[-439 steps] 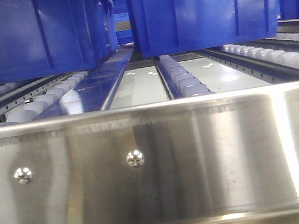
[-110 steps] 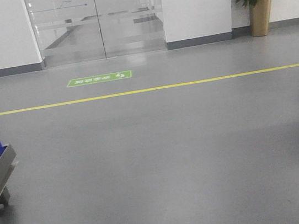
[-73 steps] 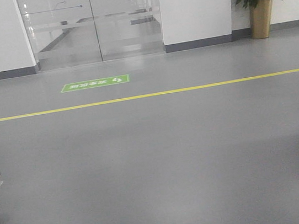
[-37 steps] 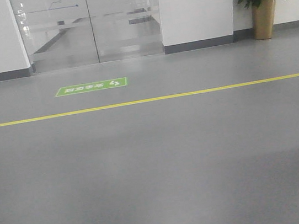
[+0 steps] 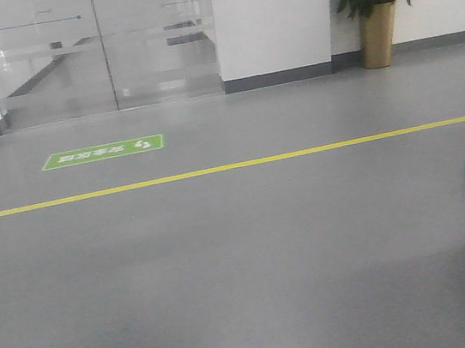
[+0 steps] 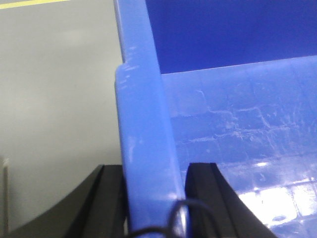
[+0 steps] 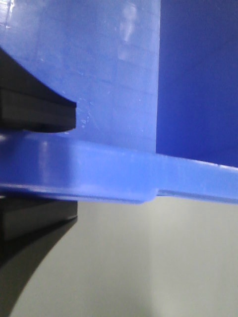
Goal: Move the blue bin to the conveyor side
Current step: 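Carry the bin with both grippers while driving up to the conveyor table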
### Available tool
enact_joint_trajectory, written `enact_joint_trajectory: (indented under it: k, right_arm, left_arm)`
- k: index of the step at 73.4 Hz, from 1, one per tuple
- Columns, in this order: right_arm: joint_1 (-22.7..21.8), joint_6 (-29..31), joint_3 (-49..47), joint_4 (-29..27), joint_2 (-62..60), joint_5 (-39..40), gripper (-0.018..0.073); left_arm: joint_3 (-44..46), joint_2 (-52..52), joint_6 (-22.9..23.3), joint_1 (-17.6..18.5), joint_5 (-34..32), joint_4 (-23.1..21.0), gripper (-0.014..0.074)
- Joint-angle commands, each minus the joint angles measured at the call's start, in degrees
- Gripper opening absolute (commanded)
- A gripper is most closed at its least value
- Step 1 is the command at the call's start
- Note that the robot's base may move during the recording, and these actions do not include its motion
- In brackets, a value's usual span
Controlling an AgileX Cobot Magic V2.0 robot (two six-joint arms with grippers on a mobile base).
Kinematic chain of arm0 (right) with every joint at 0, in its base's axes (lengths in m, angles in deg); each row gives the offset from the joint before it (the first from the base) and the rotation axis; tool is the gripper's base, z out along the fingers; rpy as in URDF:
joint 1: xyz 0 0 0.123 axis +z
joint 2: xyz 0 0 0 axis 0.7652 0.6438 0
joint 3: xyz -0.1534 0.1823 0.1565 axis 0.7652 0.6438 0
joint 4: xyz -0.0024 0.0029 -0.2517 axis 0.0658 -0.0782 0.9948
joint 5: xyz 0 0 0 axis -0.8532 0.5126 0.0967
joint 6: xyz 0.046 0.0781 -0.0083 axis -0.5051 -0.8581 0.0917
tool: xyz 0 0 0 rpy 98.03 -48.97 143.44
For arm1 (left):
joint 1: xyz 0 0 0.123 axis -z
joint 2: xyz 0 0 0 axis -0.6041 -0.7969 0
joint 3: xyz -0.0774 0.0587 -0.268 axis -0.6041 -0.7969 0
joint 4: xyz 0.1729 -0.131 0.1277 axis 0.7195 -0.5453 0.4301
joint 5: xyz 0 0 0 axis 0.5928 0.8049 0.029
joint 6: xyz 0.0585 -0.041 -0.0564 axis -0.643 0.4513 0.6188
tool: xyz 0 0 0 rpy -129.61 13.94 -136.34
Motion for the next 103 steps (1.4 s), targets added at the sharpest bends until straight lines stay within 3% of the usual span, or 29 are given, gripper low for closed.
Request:
enact_joint_trajectory:
  k: [1, 103]
  right_arm:
    - [0.01, 1.56, -1.29, 1.74, -1.06, 5.49, -0.0079]
    - [0.01, 1.56, -1.29, 1.74, -1.06, 5.49, -0.0079]
  left_arm:
    - [1.02, 0.86, -0.91, 0.06, -4.78, 0.26, -0.0016]
    - [1.02, 0.86, -0.91, 0.06, -4.78, 0.36, -0.0016]
